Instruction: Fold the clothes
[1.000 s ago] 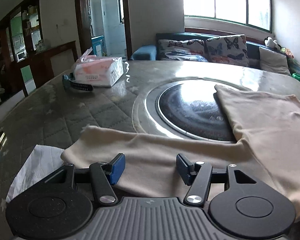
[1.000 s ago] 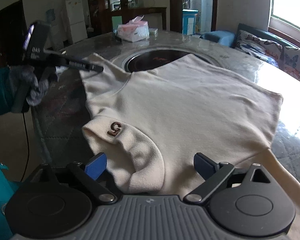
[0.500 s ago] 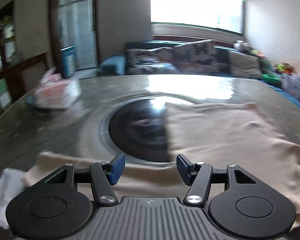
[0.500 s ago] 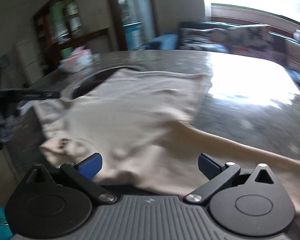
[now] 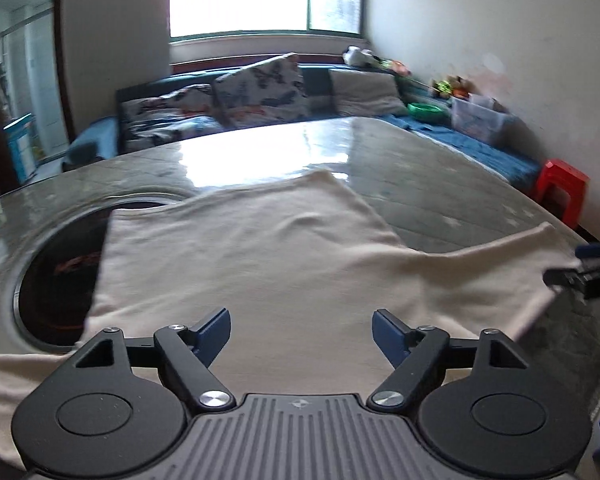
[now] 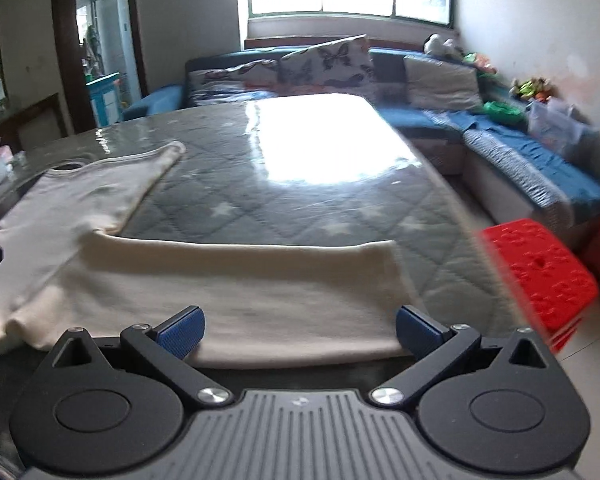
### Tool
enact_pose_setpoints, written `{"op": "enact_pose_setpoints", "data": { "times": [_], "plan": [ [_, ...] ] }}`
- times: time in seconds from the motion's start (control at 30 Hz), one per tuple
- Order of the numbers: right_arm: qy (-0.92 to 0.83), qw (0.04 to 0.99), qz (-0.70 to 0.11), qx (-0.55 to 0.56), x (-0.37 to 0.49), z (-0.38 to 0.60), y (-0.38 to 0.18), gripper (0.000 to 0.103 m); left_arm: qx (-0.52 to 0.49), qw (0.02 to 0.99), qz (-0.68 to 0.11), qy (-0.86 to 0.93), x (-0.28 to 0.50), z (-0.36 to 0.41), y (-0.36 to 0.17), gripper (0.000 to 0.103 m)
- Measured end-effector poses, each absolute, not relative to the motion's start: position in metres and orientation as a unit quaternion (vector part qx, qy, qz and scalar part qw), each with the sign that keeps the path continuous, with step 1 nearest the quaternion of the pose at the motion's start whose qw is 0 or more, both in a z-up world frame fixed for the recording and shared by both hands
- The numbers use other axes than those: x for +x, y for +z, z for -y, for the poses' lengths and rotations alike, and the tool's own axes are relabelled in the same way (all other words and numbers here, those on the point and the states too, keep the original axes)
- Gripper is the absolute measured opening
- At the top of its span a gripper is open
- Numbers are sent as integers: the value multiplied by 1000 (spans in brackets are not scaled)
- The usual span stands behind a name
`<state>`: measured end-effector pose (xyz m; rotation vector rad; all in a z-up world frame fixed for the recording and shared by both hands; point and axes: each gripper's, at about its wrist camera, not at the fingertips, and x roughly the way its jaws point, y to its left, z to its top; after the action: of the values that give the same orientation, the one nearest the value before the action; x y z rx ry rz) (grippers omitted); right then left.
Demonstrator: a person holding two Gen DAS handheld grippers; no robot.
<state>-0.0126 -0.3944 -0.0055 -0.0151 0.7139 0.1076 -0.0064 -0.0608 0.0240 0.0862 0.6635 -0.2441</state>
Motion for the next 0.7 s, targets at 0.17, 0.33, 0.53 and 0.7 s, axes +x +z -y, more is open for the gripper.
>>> {"op": "enact_pose_setpoints", "data": {
  "times": [0.17,0.33,0.53,0.7],
  "plan": [
    [18,937,-349,6,-13,415,-10,103,71,930,-332,-137,-11,80,14,85],
    [6,939,-343,-12,-13,420,-11,103,99,924,-338,-149,-15,91,4,93],
    [7,939,-344,-9,-16,418,-7,103,92,922,-346,-146,-16,88,1,103],
    [13,938,-346,1,-20,416,-4,92,83,922,-348,-146,-17,85,1,103]
  ]
}}
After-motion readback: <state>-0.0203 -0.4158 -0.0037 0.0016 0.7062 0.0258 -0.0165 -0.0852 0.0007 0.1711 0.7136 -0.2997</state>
